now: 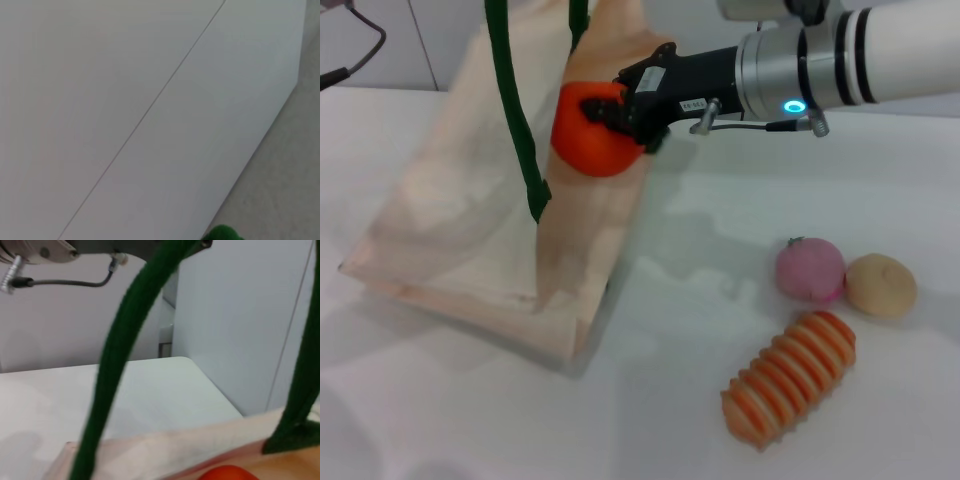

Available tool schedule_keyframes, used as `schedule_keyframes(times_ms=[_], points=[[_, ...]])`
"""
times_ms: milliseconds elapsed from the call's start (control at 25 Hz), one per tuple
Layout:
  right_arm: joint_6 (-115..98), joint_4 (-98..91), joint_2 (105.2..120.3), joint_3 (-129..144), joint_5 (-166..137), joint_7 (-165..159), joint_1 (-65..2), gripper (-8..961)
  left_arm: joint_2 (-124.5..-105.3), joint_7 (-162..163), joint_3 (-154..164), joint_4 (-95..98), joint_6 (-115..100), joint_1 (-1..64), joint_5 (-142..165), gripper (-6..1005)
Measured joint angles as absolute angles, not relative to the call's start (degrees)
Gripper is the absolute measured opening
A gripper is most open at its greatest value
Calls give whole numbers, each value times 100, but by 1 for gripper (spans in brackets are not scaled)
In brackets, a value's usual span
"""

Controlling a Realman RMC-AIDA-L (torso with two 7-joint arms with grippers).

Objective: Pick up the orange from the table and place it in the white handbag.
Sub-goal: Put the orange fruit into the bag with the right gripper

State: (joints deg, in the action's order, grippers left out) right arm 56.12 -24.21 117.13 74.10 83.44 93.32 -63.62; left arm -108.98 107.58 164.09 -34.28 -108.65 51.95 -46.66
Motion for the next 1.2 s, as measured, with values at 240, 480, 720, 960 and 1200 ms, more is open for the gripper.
schedule_keyframes(times_ms=[240, 480, 720, 960, 1200], points=[[5263, -2418, 11716, 7653, 8623, 9357, -6302, 147, -10898, 10775, 16409, -3428, -10877, 5221, -4666, 194], [5163, -2417, 11725, 8068, 9007, 9421, -6300, 145, -10898, 10778, 16409, -3428, -10889, 5259, -4666, 197], [4683, -2429, 11725, 8983, 9764, 9482, -6298, 144, -10898, 10797, 16409, -3413, -10904, 5338, -4667, 199], [4486, -2456, 11724, 9220, 10036, 9493, -6299, 141, -10832, 10795, 16409, -3075, -10916, 5387, -4633, 202], [4113, -2433, 11735, 9228, 10054, 9488, -6301, 137, -10822, 10792, 16409, -2985, -10917, 5492, -4533, 204]])
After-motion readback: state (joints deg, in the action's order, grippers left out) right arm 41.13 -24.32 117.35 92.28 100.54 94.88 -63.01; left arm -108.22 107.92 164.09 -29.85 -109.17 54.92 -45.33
